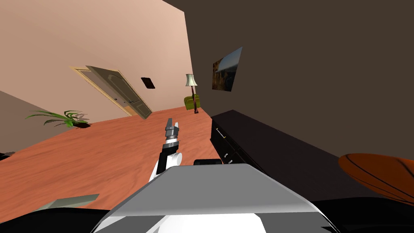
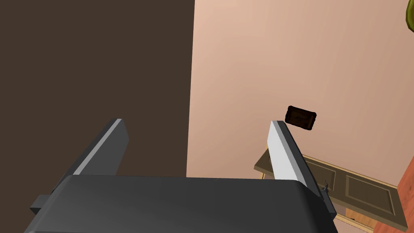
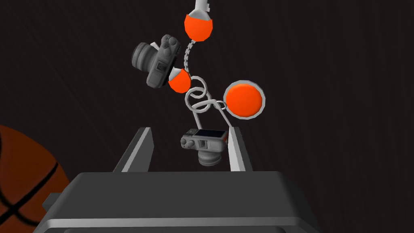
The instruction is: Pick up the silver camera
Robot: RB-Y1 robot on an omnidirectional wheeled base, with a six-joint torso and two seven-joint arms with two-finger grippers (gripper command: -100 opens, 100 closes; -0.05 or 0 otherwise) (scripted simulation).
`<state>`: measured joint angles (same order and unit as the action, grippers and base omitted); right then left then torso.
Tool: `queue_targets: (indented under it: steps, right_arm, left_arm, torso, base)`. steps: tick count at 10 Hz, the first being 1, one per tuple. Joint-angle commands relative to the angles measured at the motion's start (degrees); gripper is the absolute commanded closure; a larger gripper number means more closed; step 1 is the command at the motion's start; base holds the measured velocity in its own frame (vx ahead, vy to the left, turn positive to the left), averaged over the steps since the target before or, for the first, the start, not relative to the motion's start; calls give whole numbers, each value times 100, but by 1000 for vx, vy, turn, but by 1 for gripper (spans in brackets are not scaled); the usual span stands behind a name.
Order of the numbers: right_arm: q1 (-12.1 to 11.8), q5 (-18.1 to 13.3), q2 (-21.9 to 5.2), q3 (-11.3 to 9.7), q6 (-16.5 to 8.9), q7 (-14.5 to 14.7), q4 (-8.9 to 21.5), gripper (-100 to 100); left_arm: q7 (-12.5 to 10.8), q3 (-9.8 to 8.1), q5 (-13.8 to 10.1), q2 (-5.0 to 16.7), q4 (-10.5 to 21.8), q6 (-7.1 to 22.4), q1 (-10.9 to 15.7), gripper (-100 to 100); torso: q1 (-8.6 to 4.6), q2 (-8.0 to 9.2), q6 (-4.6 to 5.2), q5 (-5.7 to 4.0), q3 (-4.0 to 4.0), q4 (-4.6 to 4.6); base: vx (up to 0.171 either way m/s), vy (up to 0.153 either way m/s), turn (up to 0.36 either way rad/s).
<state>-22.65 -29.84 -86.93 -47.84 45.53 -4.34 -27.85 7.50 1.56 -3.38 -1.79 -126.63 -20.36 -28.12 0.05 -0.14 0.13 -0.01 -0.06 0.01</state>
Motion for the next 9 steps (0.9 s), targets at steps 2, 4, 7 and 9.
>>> queue_targets:
  steps: [2,4,7,9]
  right_arm:
    - [0,0,-2,0,1,0,2,100]
    - [0,0,-6,1,-4,-1,5,100]
    - [-51,45,-241,-16,92,-74,-147,100]
    - [-42,35,-203,-14,69,-65,-125,0]
  left_arm:
    - [0,0,0,0,0,0,0,0]
    - [0,0,0,0,0,0,0,0]
    - [0,0,0,0,0,0,0,0]
    - [0,0,0,0,0,0,0,0]
  torso:
    - [-1,0,-1,-2,0,0]
    - [-3,0,0,-6,0,0]
    - [8,1,0,-2,1,0]
    - [9,2,0,-3,1,0]
  base:
    - [0,0,0]
    - [0,0,0]
    - [-4,23,-21]
    - [-2,8,-3]
